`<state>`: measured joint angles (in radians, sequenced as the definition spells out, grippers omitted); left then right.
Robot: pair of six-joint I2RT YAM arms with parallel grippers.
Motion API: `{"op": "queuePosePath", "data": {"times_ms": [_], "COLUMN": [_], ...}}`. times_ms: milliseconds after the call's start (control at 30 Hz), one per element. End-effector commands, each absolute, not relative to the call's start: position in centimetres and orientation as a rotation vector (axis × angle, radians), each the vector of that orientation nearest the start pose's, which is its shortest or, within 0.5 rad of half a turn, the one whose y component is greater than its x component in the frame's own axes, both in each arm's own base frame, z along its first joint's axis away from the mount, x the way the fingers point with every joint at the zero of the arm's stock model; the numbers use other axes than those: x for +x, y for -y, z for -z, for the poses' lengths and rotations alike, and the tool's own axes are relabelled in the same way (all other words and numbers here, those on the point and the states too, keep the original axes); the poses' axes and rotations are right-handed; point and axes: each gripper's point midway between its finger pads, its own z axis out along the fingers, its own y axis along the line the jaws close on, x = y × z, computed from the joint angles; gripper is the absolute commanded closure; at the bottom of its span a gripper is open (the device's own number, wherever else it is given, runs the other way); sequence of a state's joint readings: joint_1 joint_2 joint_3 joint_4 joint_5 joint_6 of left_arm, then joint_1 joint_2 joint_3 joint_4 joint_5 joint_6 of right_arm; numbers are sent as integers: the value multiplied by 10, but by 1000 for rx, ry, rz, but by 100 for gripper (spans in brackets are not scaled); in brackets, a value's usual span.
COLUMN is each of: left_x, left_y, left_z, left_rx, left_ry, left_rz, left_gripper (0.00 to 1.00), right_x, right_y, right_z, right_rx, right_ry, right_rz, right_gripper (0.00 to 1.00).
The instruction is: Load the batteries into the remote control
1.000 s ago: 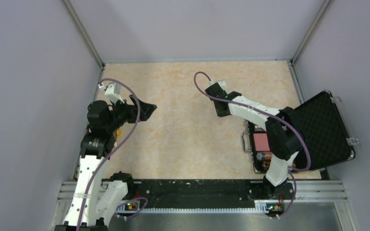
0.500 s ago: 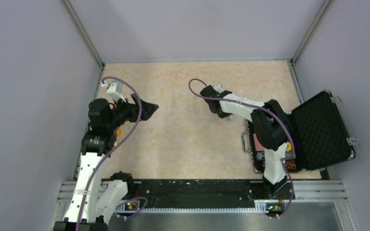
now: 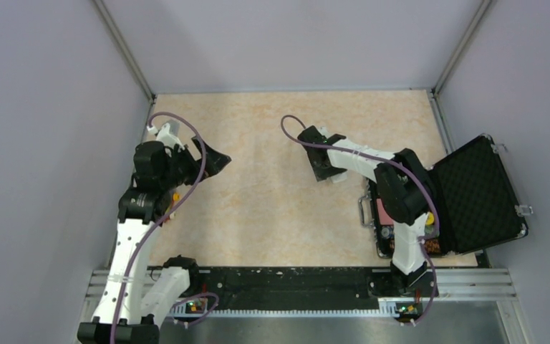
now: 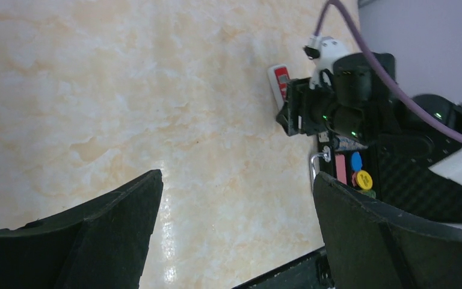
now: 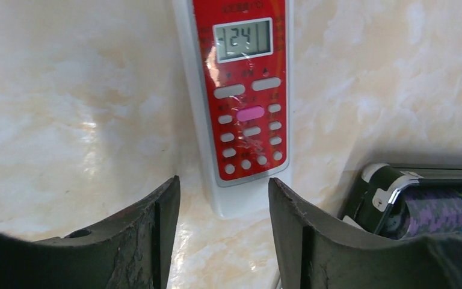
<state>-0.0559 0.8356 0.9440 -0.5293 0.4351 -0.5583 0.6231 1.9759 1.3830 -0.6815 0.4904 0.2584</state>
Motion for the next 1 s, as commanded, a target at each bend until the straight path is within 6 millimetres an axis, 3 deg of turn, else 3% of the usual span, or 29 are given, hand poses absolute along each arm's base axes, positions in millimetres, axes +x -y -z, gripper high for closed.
{"op": "queuePosePath", "data": {"times_ms": [0,67,200,333,500,633,700,833,967], "left_x": [254,247,236,219,192,177,172,162,146], "left_y": [78,69,64,51,21,15,15,13,13], "left_z": [-262,-257,-264,-286,-304,-307,-309,-314,-317], "left_rx": [-562,-647,-596,-500,-562,-578,-577,-594,-584], "left_ry": [-2085,-2102,-2076,-1952,-1806,-1757,-1730,-1673,-1620], "left_rz": [680,629,593,517,382,367,382,402,427], "left_gripper": [1,1,1,1,1,1,1,1,1], "right_x": [368,365,347,323,280,237,216,182,161], "right_y": [-197,-200,-199,-176,-118,-57,-34,-3,15], "right_z": [-86,-106,-135,-179,-250,-310,-330,-358,-369], "right_rx": [-295,-266,-178,-44,132,289,322,378,421], "right_ry": [-2539,-2514,-2478,-2367,-2117,-1885,-1792,-1680,-1638], "right_rz": [166,99,-12,-80,-103,-100,-111,-150,-174], "right_gripper": [44,41,39,33,2,1,1,1,1]}}
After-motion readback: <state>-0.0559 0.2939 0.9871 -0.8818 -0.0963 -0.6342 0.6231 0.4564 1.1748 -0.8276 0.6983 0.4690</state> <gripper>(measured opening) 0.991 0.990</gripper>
